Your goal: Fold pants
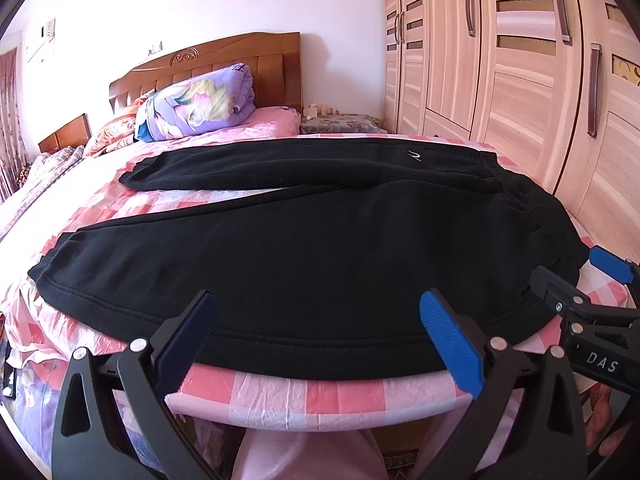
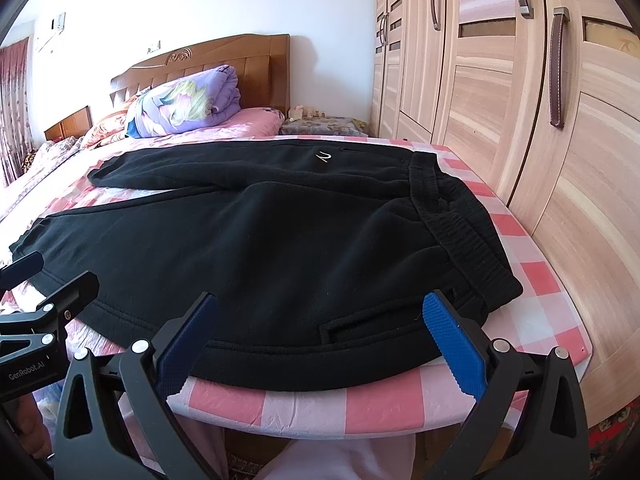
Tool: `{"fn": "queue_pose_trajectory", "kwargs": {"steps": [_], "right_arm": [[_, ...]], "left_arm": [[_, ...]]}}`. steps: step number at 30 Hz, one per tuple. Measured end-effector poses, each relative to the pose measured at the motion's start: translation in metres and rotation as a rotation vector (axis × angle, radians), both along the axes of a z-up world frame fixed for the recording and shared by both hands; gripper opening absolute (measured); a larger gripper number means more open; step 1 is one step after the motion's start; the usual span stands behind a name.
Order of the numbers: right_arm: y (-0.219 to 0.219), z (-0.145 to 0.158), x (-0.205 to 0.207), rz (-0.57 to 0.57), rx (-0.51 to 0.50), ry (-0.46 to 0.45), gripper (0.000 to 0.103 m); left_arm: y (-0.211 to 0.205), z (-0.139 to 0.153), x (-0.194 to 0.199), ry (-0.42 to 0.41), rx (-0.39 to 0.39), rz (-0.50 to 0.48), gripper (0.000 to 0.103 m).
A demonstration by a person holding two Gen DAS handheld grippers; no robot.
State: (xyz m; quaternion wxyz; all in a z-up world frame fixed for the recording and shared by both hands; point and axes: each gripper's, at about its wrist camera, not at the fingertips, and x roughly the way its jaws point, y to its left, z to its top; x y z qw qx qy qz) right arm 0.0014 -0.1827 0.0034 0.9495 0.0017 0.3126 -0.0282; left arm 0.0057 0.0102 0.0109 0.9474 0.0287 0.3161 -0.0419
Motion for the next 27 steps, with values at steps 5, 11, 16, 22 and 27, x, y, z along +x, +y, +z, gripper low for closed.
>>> {"fn": "queue_pose_trajectory", "kwargs": {"steps": [5, 11, 16, 22, 27], "right_arm": [[-0.003, -0.002, 0.000, -0.005, 0.011, 0.007, 0.099], [-0.004, -0.004, 0.002, -0.006, 0.015, 0.013, 0.099], [-0.004, -0.006, 0.002, -0.008, 0.018, 0.016, 0.099], [-0.006, -0.007, 0.002, -0.010, 0.020, 0.019, 0.099], [-0.007, -0.008, 0.002, -0.012, 0.023, 0.018, 0.099]], "left_arm": [[0.001, -0.001, 0.000, -0.004, -0.001, 0.027, 0.102], [-0.003, -0.005, 0.000, 0.012, 0.028, 0.028, 0.102], [-0.008, -0.008, 0.000, 0.019, 0.047, 0.011, 0.102], [-0.013, -0.011, -0.001, 0.020, 0.065, -0.007, 0.102], [-0.012, -0.012, 0.000, 0.019, 0.071, -0.004, 0.102]]}}
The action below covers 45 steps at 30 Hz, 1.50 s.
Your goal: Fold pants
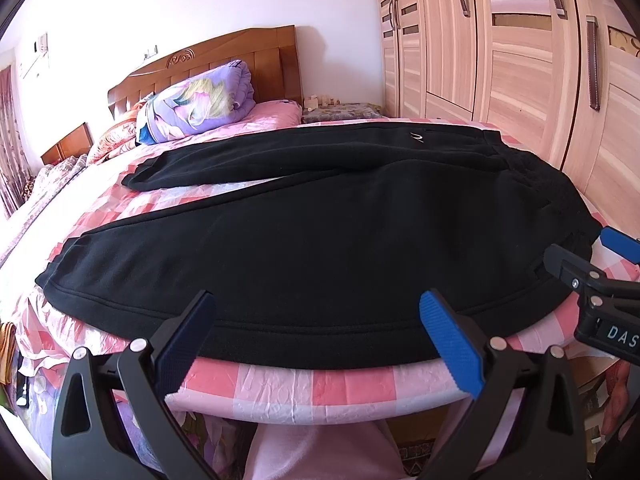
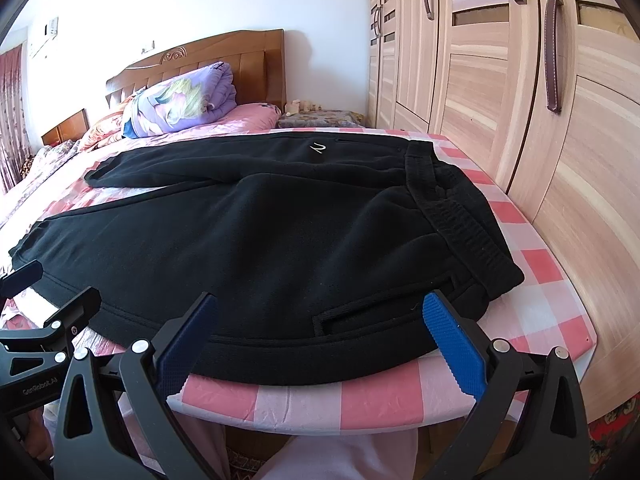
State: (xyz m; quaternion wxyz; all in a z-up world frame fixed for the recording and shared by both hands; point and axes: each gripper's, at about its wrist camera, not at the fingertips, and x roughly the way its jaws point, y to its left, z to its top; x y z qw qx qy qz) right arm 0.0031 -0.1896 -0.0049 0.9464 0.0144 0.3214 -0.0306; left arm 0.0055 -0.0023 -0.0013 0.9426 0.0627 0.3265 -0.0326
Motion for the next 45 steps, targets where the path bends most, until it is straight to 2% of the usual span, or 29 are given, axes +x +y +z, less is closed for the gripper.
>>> {"fn": "queue_pose_trajectory", "kwargs": {"steps": [6, 9, 11, 14, 15, 17, 19, 21, 24, 25, 27, 29, 31, 35, 38, 42, 45], "right_arm": [[-0.001, 0.000, -0.002, -0.002, 0.004, 0.000, 0.099], [-0.002, 0.000, -0.003, 0.005, 0.004, -0.012, 0.099], [-0.003, 0.000, -0.004, 0.033, 0.017, -0.033, 0.099], [-0.002, 0.008, -0.006, 0.106, 0.019, -0.107, 0.099], [-0.002, 0.011, -0.003, 0.147, 0.023, -0.123, 0.099], [-0.006, 0.019, 0.011, 0.206, 0.035, -0.124, 0.099], [-0.013, 0.029, 0.038, 0.277, 0.071, -0.086, 0.099], [-0.017, 0.038, 0.068, 0.360, 0.091, -0.025, 0.099], [-0.029, 0.054, 0.137, 0.412, 0.029, 0.038, 0.099], [-0.033, 0.056, 0.156, 0.407, 0.008, 0.050, 0.099], [-0.045, 0.057, 0.211, 0.373, -0.035, 0.087, 0.099], [-0.058, 0.052, 0.263, 0.361, -0.022, 0.165, 0.099], [-0.072, 0.040, 0.318, 0.348, 0.003, 0.252, 0.099], [-0.090, 0.012, 0.394, 0.374, 0.047, 0.347, 0.099], [-0.089, 0.003, 0.435, 0.433, 0.057, 0.352, 0.099], [-0.072, -0.007, 0.473, 0.538, 0.049, 0.375, 0.099], [-0.050, -0.026, 0.496, 0.623, -0.010, 0.436, 0.098]], "left_arm": [[0.001, -0.002, -0.001, -0.023, 0.024, 0.007, 0.102], [0.000, -0.001, -0.004, -0.078, 0.073, 0.005, 0.102], [-0.004, 0.000, -0.007, -0.118, 0.120, -0.019, 0.102], [-0.006, -0.002, -0.005, -0.129, 0.155, -0.063, 0.102], [-0.003, -0.002, -0.003, -0.124, 0.144, -0.070, 0.102], [0.006, 0.001, 0.007, -0.084, 0.072, -0.102, 0.102], [0.015, 0.005, 0.027, -0.005, 0.015, -0.148, 0.102], [0.016, 0.012, 0.047, 0.031, -0.002, -0.242, 0.102], [0.014, 0.023, 0.095, 0.133, -0.014, -0.367, 0.102], [0.017, 0.026, 0.109, 0.136, -0.011, -0.350, 0.102], [0.020, 0.031, 0.140, 0.120, 0.051, -0.282, 0.102], [0.019, 0.039, 0.177, 0.088, 0.124, -0.239, 0.102], [0.018, 0.043, 0.217, 0.120, 0.141, -0.239, 0.102], [0.019, 0.041, 0.281, 0.220, 0.022, -0.307, 0.102], [0.025, 0.035, 0.324, 0.292, -0.094, -0.348, 0.102], [0.044, 0.027, 0.383, 0.410, -0.369, -0.327, 0.101], [0.057, 0.015, 0.411, 0.485, -0.501, -0.261, 0.090]]}}
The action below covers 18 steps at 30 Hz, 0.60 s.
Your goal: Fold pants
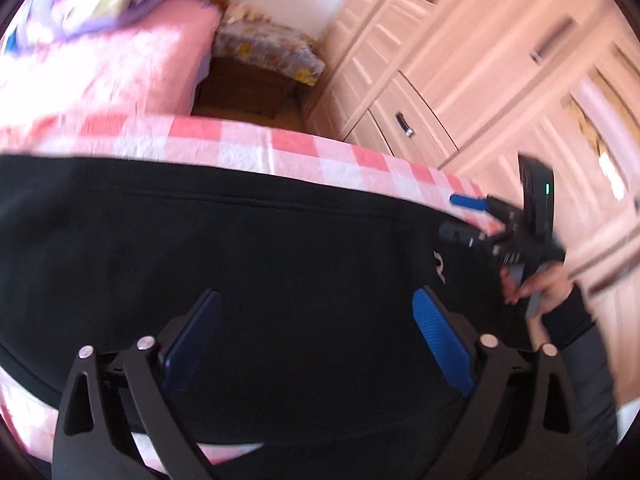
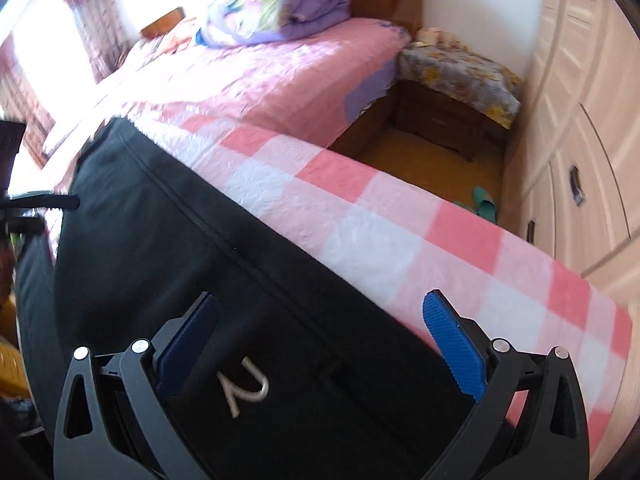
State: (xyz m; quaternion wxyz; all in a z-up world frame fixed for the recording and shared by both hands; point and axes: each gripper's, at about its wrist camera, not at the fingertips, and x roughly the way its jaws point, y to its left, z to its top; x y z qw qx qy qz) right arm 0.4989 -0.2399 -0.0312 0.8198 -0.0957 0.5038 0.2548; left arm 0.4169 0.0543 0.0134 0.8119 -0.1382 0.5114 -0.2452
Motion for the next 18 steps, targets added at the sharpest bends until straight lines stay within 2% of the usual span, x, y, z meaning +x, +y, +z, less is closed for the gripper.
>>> {"fn": "queue_pose_trajectory", "kwargs": {"steps": [2, 3, 4, 5, 6, 7, 9, 13, 15, 18], "right_arm": [[0.009, -0.010, 0.007, 0.041, -0.036, 0.025, 0.089], [0.011, -0.008, 0.006, 0.072, -0.022, 0.003, 0.078], [0.014, -0.005, 0.004, 0.099, 0.003, 0.002, 0.059], [0.016, -0.003, 0.001, 0.117, 0.014, 0.007, 0.051], [0.020, 0.001, -0.006, 0.135, -0.008, -0.025, 0.036], [0.024, 0.005, -0.013, 0.150, -0.039, -0.062, 0.016], [0.032, 0.016, -0.036, 0.162, -0.109, -0.160, 0.011], [0.042, 0.050, -0.105, 0.179, -0.154, -0.371, 0.009], [0.050, 0.057, -0.141, 0.197, -0.168, -0.435, 0.009], [0.069, 0.051, -0.203, 0.213, -0.215, -0.509, 0.008]], "left_arm": [[0.005, -0.012, 0.017, 0.074, -0.059, 0.036, 0.083], [0.006, -0.016, 0.022, 0.093, -0.069, 0.043, 0.082], [0.005, -0.020, 0.027, 0.109, -0.077, 0.052, 0.082], [0.005, -0.023, 0.030, 0.115, -0.079, 0.059, 0.082], [0.005, -0.025, 0.032, 0.119, -0.085, 0.064, 0.082], [0.006, -0.027, 0.033, 0.134, -0.104, 0.069, 0.082], [0.002, -0.032, 0.040, 0.157, -0.143, 0.080, 0.082], [0.004, -0.039, 0.042, 0.208, -0.255, 0.123, 0.084], [0.005, -0.040, 0.040, 0.229, -0.325, 0.143, 0.087], [0.006, -0.035, 0.032, 0.212, -0.413, 0.178, 0.091]]}}
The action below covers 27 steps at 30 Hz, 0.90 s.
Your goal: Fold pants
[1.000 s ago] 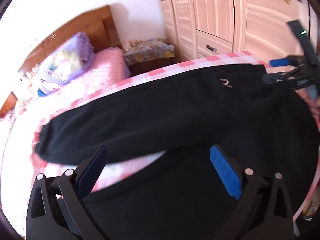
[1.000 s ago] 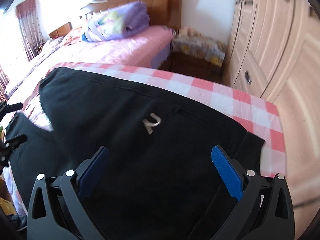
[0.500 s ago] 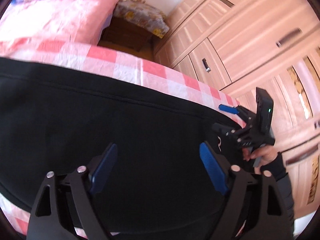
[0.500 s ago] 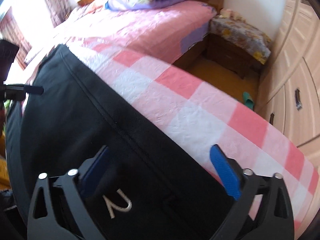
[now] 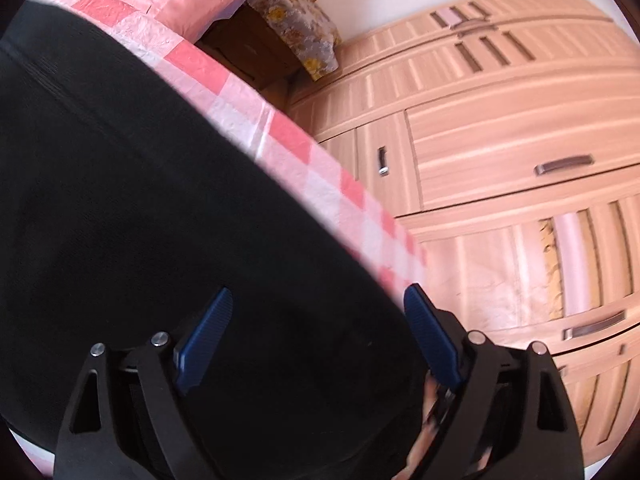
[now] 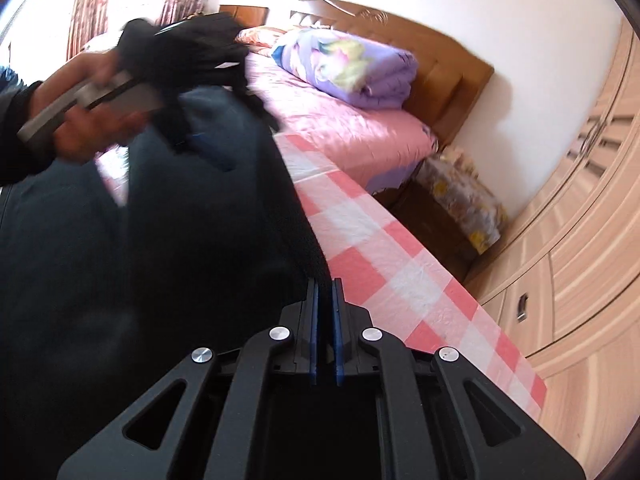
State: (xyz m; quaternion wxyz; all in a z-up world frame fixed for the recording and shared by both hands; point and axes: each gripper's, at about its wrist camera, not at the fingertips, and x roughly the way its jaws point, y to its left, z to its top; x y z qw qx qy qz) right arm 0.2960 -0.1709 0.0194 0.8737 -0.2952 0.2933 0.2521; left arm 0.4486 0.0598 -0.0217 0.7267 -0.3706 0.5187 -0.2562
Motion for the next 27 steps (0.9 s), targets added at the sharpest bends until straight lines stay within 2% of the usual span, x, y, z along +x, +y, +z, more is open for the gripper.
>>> {"fn": "queue_pose_trajectory", "kwargs": {"steps": [2, 3, 4, 5, 6, 7, 8, 9, 10, 11, 12, 13, 14, 15, 16, 18, 20, 21, 22, 24, 26, 27], "right_arm": [[0.009, -0.009, -0.029, -0.008, -0.009, -0.020, 0.008], [0.013, -0.014, -0.037, -0.015, -0.012, -0.029, 0.008], [0.015, -0.020, -0.050, -0.036, -0.010, -0.037, 0.008], [0.016, -0.026, -0.059, -0.070, -0.003, -0.040, 0.008], [0.015, -0.028, -0.064, -0.100, 0.006, -0.040, 0.008], [0.012, -0.031, -0.068, -0.131, 0.023, -0.027, 0.010], [0.006, -0.032, -0.073, -0.171, 0.053, -0.007, 0.011], [-0.002, -0.029, -0.078, -0.211, 0.089, 0.020, 0.014], [-0.009, -0.029, -0.086, -0.237, 0.125, 0.035, 0.043], [-0.019, -0.025, -0.096, -0.263, 0.187, 0.048, 0.071], [-0.029, -0.021, -0.110, -0.288, 0.259, 0.046, 0.092], [-0.045, -0.015, -0.127, -0.299, 0.378, 0.040, 0.099], [-0.058, -0.013, -0.138, -0.312, 0.479, 0.062, 0.099], [-0.074, -0.015, -0.147, -0.339, 0.593, 0.104, 0.099], [-0.082, -0.019, -0.148, -0.370, 0.642, 0.129, 0.099], [-0.100, -0.026, -0.145, -0.472, 0.701, 0.168, 0.099], [-0.120, -0.032, -0.134, -0.599, 0.759, 0.221, 0.099], [-0.126, -0.032, -0.130, -0.617, 0.798, 0.236, 0.099], [-0.136, -0.032, -0.124, -0.647, 0.857, 0.237, 0.099], [-0.151, -0.032, -0.112, -0.702, 0.949, 0.240, 0.095], [-0.160, -0.038, -0.098, -0.743, 1.022, 0.271, 0.090], [-0.164, -0.044, -0.091, -0.796, 1.031, 0.297, 0.084]], "left_arm": [[-0.002, 0.005, -0.008, -0.007, 0.013, 0.027, 0.096], [-0.006, 0.006, -0.011, 0.008, 0.075, 0.033, 0.096], [-0.009, 0.004, -0.014, 0.021, 0.118, 0.038, 0.087], [-0.011, 0.003, -0.019, 0.025, 0.150, 0.046, 0.072], [-0.010, 0.002, -0.024, 0.022, 0.183, 0.055, 0.026], [-0.008, 0.004, -0.034, 0.001, 0.227, 0.071, 0.013], [-0.004, 0.009, -0.047, -0.045, 0.205, 0.085, 0.011], [0.002, 0.021, -0.069, -0.122, 0.218, 0.116, 0.010], [0.006, 0.032, -0.088, -0.190, 0.247, 0.139, 0.010], [0.010, 0.048, -0.119, -0.295, 0.277, 0.168, 0.010], [0.012, 0.058, -0.148, -0.384, 0.284, 0.179, 0.010], [0.014, 0.064, -0.176, -0.453, 0.278, 0.179, 0.010], [0.017, 0.066, -0.206, -0.522, 0.261, 0.171, 0.011], [0.018, 0.062, -0.224, -0.555, 0.258, 0.162, 0.012], [0.018, 0.052, -0.246, -0.559, 0.286, 0.142, 0.018], [0.015, 0.027, -0.257, -0.497, 0.315, 0.098, 0.019], [0.021, -0.005, -0.257, -0.398, 0.298, 0.082, 0.019], [0.021, -0.015, -0.256, -0.368, 0.282, 0.079, 0.021], [0.023, -0.024, -0.256, -0.359, 0.272, 0.087, 0.028], [0.032, -0.031, -0.257, -0.335, 0.256, 0.109, 0.034], [0.038, -0.031, -0.258, -0.338, 0.205, 0.123, 0.049], [0.042, -0.031, -0.259, -0.339, 0.214, 0.132, 0.059]]}}
